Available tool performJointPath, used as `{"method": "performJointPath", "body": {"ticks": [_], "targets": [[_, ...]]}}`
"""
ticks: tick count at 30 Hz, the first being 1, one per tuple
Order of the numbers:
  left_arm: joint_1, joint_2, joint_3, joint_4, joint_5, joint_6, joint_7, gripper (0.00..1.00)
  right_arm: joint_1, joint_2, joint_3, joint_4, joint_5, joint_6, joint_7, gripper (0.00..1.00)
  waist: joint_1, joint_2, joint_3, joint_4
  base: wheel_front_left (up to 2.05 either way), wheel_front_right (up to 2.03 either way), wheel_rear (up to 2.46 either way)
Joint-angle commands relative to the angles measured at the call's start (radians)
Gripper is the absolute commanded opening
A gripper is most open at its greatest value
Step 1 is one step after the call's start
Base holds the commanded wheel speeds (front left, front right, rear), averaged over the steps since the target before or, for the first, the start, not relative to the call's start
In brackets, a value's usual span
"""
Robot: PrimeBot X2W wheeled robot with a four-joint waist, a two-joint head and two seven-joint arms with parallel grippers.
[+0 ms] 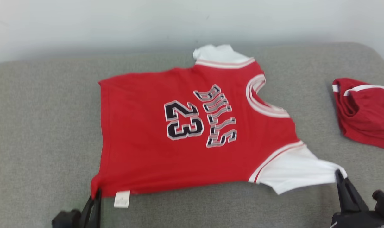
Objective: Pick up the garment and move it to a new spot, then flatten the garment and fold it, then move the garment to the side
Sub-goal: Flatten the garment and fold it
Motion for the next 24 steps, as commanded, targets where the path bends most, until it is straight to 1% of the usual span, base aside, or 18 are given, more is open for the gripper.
{"method": "performJointPath", "body": {"ticks": [1, 4, 9, 15, 24], "targets": [[0.039, 0.009, 0.025, 0.007, -0.004, 0.009, 0.0, 0.0, 0.024, -0.004, -0.013, 0.0, -0.002, -0.002, -0.001, 0.0, 0.0003, 0.0002, -0.046, -0.024, 0.0, 0.0, 0.0], [0.093, -0.01, 0.03, 0.006, -0.001, 0.009, 0.0, 0.0, 0.062, -0.002, -0.011, 0.004, -0.011, -0.002, -0.001, 0.0, 0.0003, 0.0002, -0.078, -0.021, 0.0, 0.0, 0.0], [0.17, -0.025, 0.036, -0.008, -0.006, 0.005, 0.0, 0.0, 0.115, 0.009, -0.022, 0.005, -0.017, -0.002, -0.001, 0.0, 0.0003, 0.0002, -0.117, -0.002, 0.0, 0.0, 0.0], [0.227, -0.032, 0.05, -0.021, -0.016, 0.011, 0.0, 0.0, 0.164, 0.016, -0.032, 0.003, -0.021, -0.002, -0.001, 0.0, 0.0003, 0.0002, -0.136, 0.028, 0.0, 0.0, 0.0], [0.279, -0.032, 0.046, -0.013, -0.03, 0.008, 0.0, 0.0, 0.217, 0.002, -0.047, -0.004, -0.027, -0.003, -0.001, 0.0, 0.0003, 0.0002, -0.149, 0.05, 0.0, 0.0, 0.0]]}}
